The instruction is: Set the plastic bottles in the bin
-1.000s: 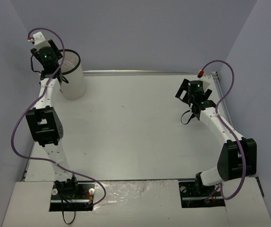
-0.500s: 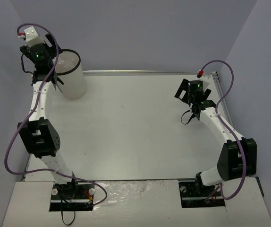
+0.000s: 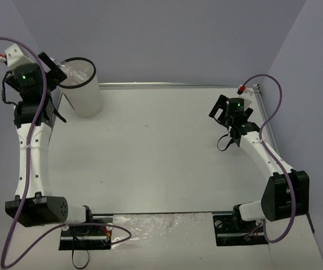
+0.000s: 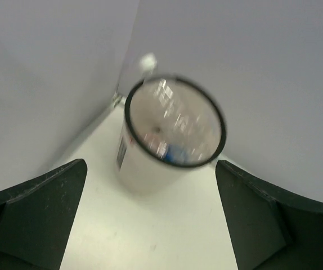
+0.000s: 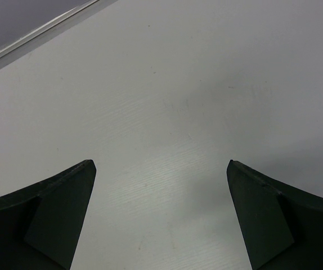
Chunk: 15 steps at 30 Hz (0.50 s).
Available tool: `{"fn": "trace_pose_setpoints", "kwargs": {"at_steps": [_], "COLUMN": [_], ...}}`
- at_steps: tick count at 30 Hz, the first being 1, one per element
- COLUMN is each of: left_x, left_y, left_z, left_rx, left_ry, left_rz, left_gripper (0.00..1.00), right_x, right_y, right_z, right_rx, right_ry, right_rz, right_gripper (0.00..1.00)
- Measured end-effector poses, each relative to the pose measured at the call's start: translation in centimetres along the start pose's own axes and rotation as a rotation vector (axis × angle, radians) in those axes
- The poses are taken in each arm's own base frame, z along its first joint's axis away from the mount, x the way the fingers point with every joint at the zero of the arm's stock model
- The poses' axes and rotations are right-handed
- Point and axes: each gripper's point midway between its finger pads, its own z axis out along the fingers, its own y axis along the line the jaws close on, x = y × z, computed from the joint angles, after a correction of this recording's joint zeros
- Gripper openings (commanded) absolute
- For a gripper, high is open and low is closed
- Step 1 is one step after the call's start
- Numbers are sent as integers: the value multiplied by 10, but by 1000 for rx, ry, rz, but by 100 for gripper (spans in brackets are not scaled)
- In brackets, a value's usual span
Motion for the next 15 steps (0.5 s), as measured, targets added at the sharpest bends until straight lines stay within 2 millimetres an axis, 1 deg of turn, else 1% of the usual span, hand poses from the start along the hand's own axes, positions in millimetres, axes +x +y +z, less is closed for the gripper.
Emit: {"fn": "trace_pose_setpoints", "kwargs": {"at_steps": [2, 5, 7, 8, 9, 11, 13, 15], "left_x": [44, 113, 160, 180, 196, 217, 221, 218], "left_y": [18, 43, 60, 68, 75, 89, 98, 100], "left_z": [-16, -33, -49, -57, -65, -78, -85, -87], "left_rx": [-38, -101, -141, -159, -178, -222, -253, -266], "left_ry": [106, 255, 364, 414, 455, 509, 521, 509], "left_rz": [1, 2, 24, 37, 47, 62, 71, 70], "left_gripper": [97, 97, 97, 97, 97, 97, 97, 97], "right_x": [4, 4, 4, 3, 3, 4, 5, 3], "right_y": [-4, -8, -11, -13, -14, -19, -22, -23], "right_z": [-7, -19, -27, -31, -34, -41, -45, -48], "right_rx": [-5, -12, -16, -18, -19, -17, -13, -9], "right_ry": [-2, -19, -31, -39, -47, -60, -70, -81], "right_rz": [3, 17, 28, 32, 38, 49, 60, 70], "right_gripper": [100, 100, 100, 100, 100, 100, 100, 100]}}
